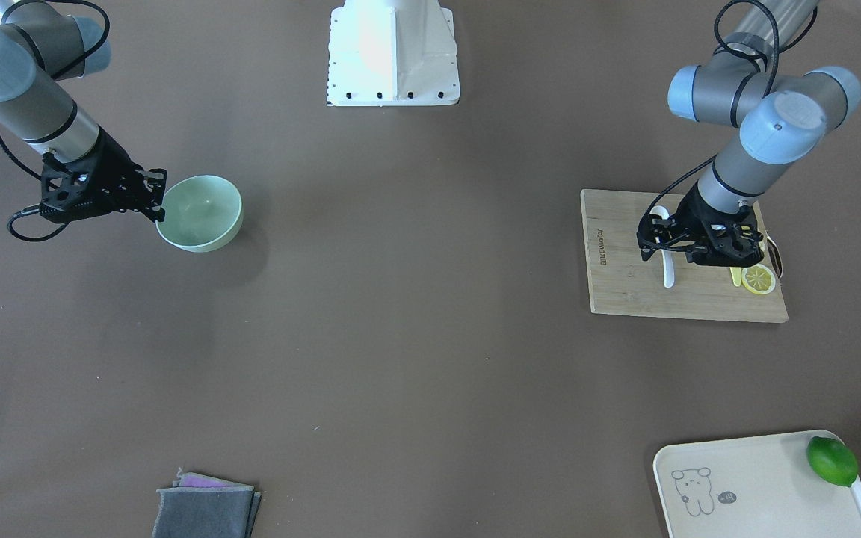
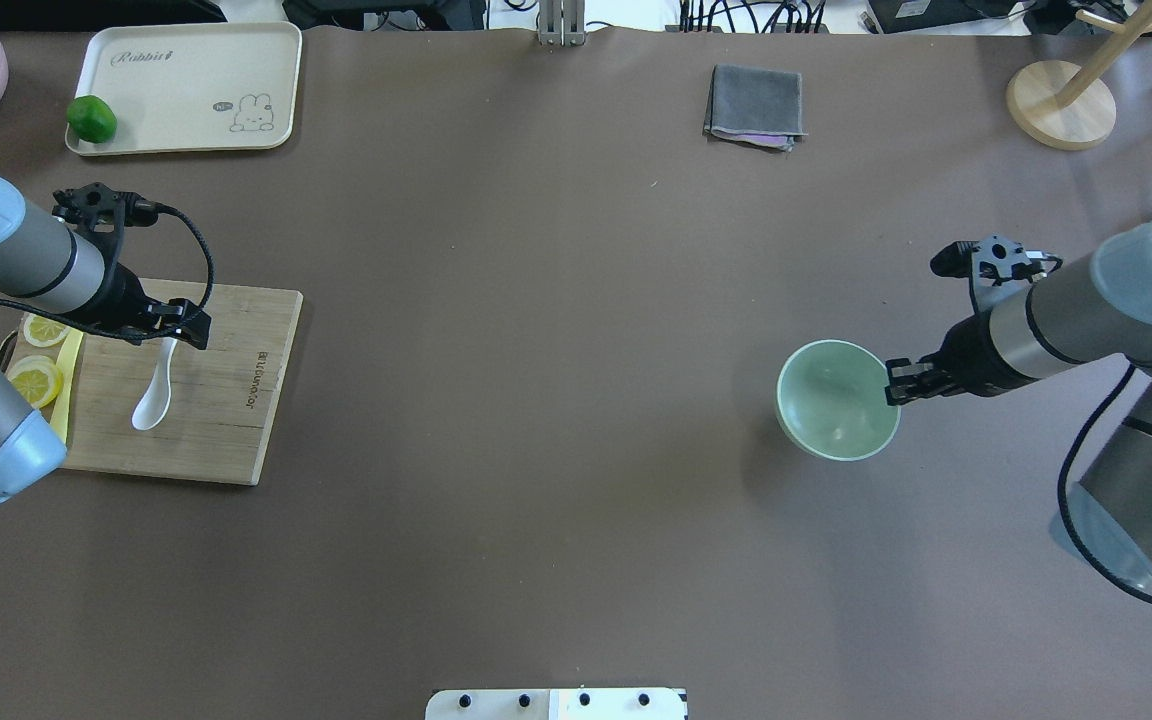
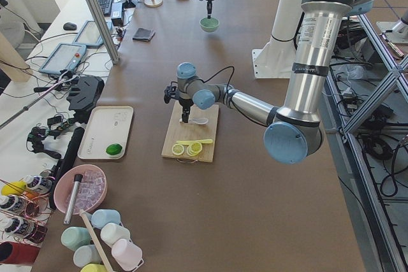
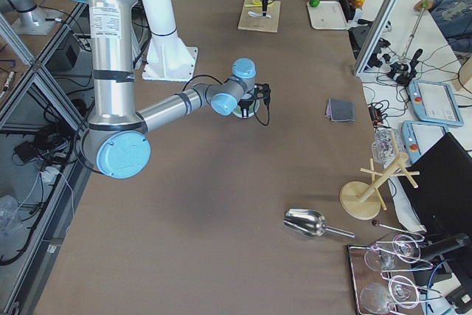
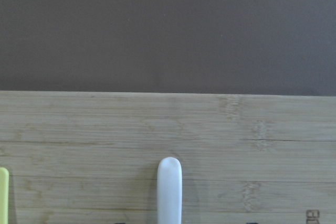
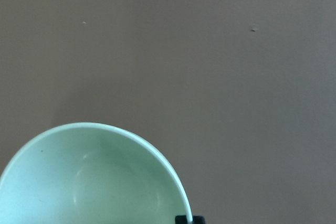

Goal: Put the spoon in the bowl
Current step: 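Grasp the white spoon with the left gripper while the right grips the bowl rim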

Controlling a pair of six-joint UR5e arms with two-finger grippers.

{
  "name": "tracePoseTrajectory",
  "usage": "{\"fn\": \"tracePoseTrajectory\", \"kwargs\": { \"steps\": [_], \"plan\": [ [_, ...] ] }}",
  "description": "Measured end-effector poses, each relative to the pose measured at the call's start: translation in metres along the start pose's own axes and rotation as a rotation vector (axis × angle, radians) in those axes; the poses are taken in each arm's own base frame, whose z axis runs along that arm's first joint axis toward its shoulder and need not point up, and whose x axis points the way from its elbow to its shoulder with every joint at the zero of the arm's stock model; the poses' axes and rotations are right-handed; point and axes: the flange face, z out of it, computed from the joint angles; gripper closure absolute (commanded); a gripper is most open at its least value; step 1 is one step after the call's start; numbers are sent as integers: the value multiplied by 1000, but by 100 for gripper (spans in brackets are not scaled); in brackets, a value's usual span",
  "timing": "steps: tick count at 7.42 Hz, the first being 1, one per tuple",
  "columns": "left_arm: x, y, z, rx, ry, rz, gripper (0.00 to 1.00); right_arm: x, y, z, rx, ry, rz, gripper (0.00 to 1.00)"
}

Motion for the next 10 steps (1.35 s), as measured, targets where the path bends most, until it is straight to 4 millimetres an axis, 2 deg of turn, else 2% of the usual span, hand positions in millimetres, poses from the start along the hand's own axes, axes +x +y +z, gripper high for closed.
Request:
{"fn": "tracePoseTrajectory", "kwargs": {
  "steps": [1, 2, 3, 4, 7, 10],
  "plan": [
    [1, 1, 4, -4, -6, 0, 56, -47, -10, 0, -5, -17, 39, 100],
    [0, 2, 6, -7, -9, 1, 75, -89, -14, 1, -7, -25, 69, 100],
    [0, 3, 7, -9, -11, 2, 95, -123, -12, 7, -4, -26, 84, 100],
    [0, 3, 7, -9, -10, 3, 100, -148, -10, 18, 4, -21, 92, 100],
    [6, 2, 3, -8, 3, 5, 100, -198, -7, 55, 19, -2, 109, 100],
    [23, -3, -9, 9, 34, 18, 100, -226, -1, 73, 24, 0, 121, 100]
  ]
}}
